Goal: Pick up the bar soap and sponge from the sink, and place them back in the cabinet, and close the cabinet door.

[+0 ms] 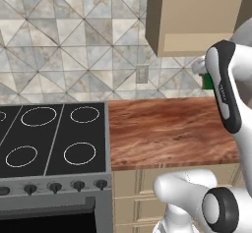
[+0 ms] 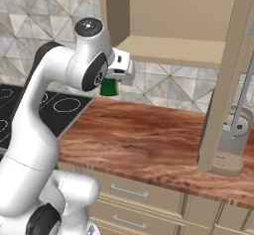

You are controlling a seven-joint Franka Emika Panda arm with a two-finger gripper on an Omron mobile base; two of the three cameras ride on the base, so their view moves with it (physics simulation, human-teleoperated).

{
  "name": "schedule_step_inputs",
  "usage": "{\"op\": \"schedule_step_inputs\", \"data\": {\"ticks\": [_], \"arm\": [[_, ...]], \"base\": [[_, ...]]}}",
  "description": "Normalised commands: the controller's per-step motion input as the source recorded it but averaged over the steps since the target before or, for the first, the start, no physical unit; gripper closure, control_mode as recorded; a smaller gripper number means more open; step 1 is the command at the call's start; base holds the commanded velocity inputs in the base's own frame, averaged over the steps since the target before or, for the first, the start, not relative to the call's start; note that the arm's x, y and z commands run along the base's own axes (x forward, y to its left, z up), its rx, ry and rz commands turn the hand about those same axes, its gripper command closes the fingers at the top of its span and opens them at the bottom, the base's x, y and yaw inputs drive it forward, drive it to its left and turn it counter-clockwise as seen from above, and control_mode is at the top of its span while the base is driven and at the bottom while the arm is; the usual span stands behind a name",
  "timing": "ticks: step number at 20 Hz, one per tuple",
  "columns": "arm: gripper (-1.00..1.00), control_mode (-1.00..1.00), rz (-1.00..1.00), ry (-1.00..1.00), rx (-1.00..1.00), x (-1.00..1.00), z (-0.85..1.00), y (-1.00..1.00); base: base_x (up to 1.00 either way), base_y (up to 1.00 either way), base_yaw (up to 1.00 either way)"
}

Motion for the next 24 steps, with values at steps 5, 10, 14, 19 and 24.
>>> {"op": "schedule_step_inputs", "data": {"ticks": [5, 10, 14, 19, 24], "arm": [[1.0, -1.0, 0.13, -0.21, -0.02, 0.95, 0.52, -0.36], [1.0, -1.0, 0.11, -0.13, -0.07, 1.0, 0.2, -0.17], [1.0, -1.0, 0.01, -0.03, -0.1, 0.82, 0.47, 0.0], [1.0, -1.0, 0.0, 0.0, -0.08, 0.81, 0.49, 0.0], [1.0, -1.0, 0.06, -0.01, -0.01, 0.94, 0.03, -0.18]], "base": [[0.0, 0.0, 0.0], [0.0, 0.0, 0.0], [0.0, 0.0, 0.0], [0.0, 0.0, 0.0], [0.0, 0.0, 0.0]]}}
